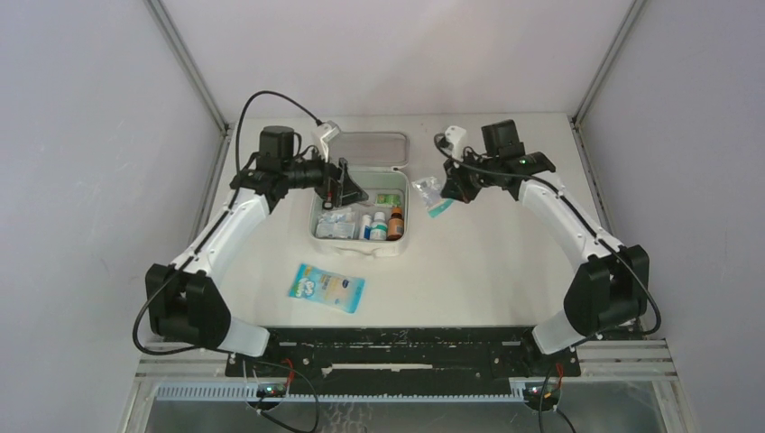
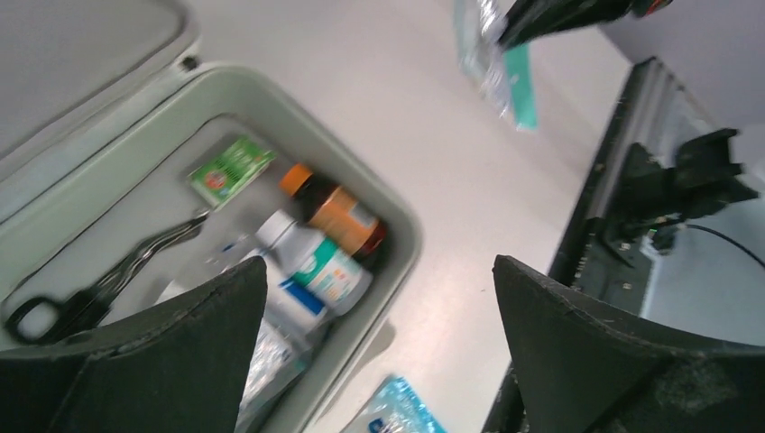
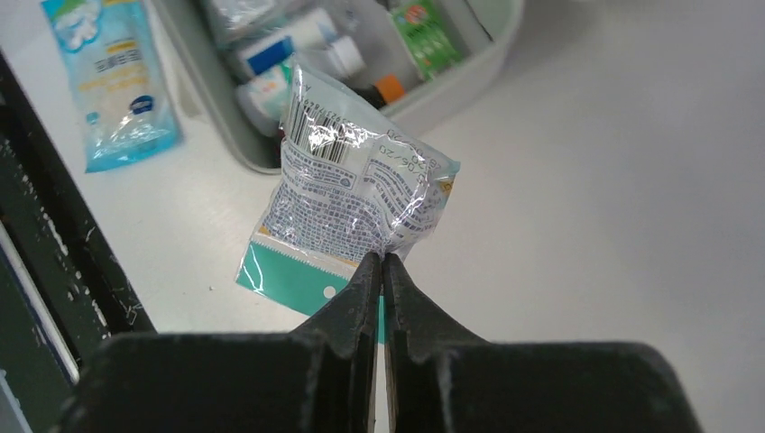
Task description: Organize the medicine kit
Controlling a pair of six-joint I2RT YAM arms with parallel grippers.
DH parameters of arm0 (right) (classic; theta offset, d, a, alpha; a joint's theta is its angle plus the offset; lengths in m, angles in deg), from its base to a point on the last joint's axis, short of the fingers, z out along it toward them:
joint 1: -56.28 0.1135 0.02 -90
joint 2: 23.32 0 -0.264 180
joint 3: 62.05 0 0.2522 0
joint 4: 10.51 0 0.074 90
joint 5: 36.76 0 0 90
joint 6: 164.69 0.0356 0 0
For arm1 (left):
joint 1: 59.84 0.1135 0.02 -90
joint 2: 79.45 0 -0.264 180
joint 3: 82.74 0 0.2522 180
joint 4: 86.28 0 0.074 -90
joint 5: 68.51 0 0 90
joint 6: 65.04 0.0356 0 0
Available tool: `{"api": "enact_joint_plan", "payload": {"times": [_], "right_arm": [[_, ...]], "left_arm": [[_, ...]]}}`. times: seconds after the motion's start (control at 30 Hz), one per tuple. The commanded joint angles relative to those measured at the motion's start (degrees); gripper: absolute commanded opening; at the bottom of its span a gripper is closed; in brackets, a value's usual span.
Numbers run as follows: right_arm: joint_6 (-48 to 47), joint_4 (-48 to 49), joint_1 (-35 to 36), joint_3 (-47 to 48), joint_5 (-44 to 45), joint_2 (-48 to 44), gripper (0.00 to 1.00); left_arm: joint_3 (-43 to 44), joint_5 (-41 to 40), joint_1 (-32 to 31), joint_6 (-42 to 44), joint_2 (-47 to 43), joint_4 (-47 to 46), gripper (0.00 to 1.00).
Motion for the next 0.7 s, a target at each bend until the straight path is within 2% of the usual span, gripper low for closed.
{"api": "enact_joint_plan", "payload": {"times": [0.0,0.27,0.43,0.53,0.67], "right_arm": [[-6.2,2.1,6.1,1.0,-0.8,-3.9,0.0],[-10.3,1.3,14.8,1.0,3.8,-6.8,0.0],[-11.1,0.9,17.7,1.0,6.3,-8.0,0.0],[-11.4,0.7,18.4,1.0,7.1,-8.5,0.0],[-11.8,0.4,18.9,0.9,7.7,-8.4,0.0]], "left_arm": [[7.7,8.6,-2.7,-5.9,2.4,-3.4,0.98],[11.8,13.4,-7.3,-15.5,8.1,-3.4,0.92],[14.7,12.3,-10.5,-15.5,11.4,2.8,0.87],[15.8,11.5,-11.6,-14.2,13.0,6.2,0.79],[16.0,11.9,-12.4,-14.0,14.2,7.5,0.61]]}}
